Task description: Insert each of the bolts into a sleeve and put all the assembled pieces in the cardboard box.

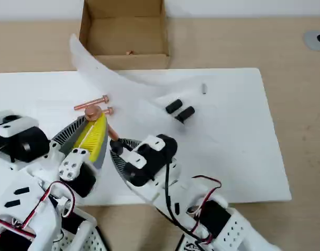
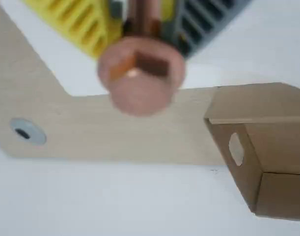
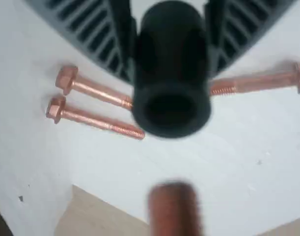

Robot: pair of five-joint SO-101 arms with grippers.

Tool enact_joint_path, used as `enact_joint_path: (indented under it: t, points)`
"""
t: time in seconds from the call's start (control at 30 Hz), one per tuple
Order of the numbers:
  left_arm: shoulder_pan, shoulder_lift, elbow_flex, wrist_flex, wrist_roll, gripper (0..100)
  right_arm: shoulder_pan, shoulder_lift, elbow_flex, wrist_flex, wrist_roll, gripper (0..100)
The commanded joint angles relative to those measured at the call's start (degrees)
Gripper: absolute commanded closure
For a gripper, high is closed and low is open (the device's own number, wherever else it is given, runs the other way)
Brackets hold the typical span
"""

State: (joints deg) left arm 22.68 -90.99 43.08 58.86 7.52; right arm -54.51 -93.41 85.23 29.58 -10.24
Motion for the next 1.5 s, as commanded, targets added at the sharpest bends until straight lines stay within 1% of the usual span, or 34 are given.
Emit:
enact_joint_path:
  t: [0.0, 0.2, 0.57, 0.7, 0.83, 1.0, 1.17, 1.3, 1.47]
  points:
    - [0.7, 0.4, -2.9, 1.0, -2.4, 100, -0.6, -1.4, -0.4, -1.6, -0.4, 98.8]
    - [1.0, 0.3, -1.6, 4.6, -2.5, 99, -0.6, -1.4, -0.5, -1.6, -0.4, 98.9]
    - [1.0, 0.2, 0.6, 4.3, -2.6, 99, -0.6, -1.4, -0.6, -1.6, -0.4, 98.9]
    - [0.7, 0.2, 2.7, 2.0, -3.2, 99, -0.6, -1.4, -0.6, -1.6, -0.4, 98.9]
    - [0.7, 0.2, 5.4, -1.4, -6.3, 99, -0.6, -1.4, -0.6, -1.6, -0.4, 98.9]
    - [0.6, 0.4, 6.8, -3.7, -6.3, 99, -0.6, -1.5, -0.6, -1.6, -0.3, 98.9]
    - [0.6, 0.5, 6.8, -3.1, -6.3, 99, -0.5, -1.5, -0.6, -1.6, -0.4, 98.9]
    - [1.1, 0.4, 6.3, -0.4, -6.3, 99, -0.4, -1.5, -0.6, -1.8, -0.4, 98.9]
    - [1.1, 0.3, 6.2, 0.9, -6.2, 99, -0.4, -1.5, -0.5, -1.8, -0.4, 98.9]
